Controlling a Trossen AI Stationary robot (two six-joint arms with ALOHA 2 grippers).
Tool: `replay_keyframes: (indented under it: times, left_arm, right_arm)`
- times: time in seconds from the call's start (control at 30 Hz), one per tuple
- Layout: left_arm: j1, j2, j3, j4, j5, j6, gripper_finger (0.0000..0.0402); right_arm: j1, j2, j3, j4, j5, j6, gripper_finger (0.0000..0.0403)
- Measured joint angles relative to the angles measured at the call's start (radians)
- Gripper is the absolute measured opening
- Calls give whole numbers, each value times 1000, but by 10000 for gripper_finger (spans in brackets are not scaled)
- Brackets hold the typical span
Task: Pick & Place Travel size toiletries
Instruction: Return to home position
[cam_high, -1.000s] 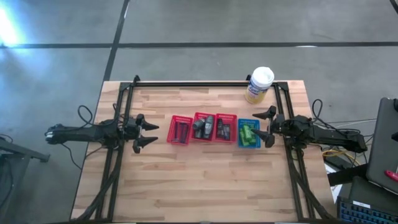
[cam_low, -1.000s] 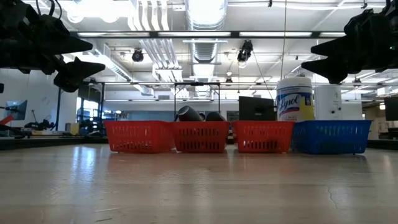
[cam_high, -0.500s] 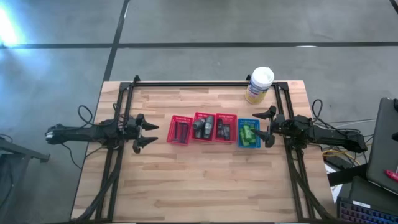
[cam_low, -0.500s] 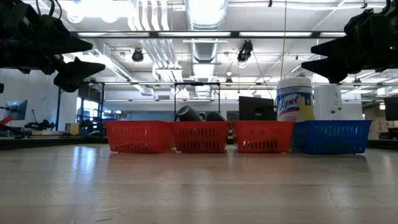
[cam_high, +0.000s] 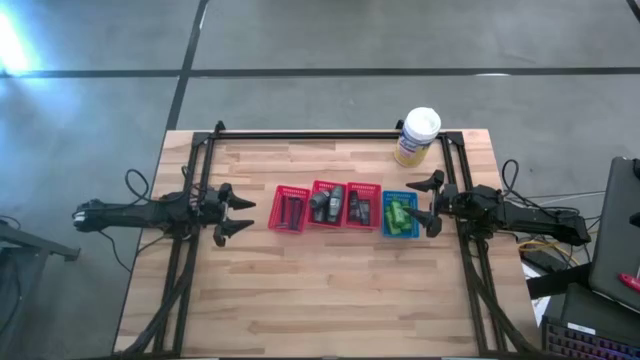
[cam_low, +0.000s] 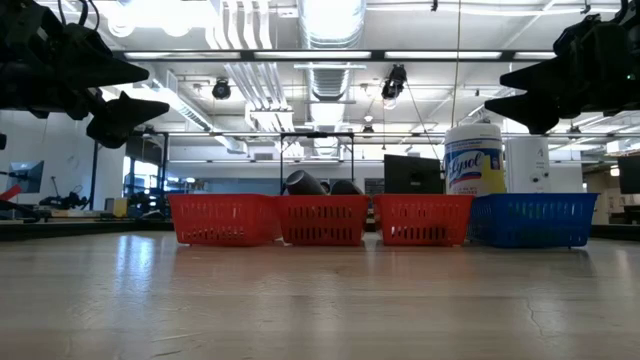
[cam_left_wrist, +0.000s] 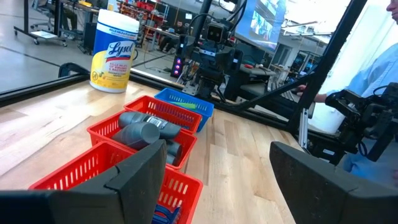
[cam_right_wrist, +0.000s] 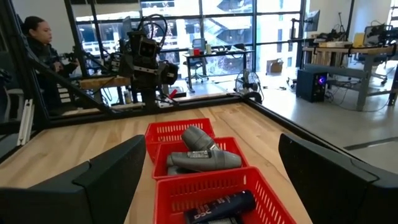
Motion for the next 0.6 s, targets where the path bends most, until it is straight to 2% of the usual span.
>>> replay_keyframes:
  times: [0.6]
  left_arm:
    - [0, 0, 0, 0, 0, 0, 291]
  right_arm:
    - [0, 0, 0, 0, 0, 9, 364]
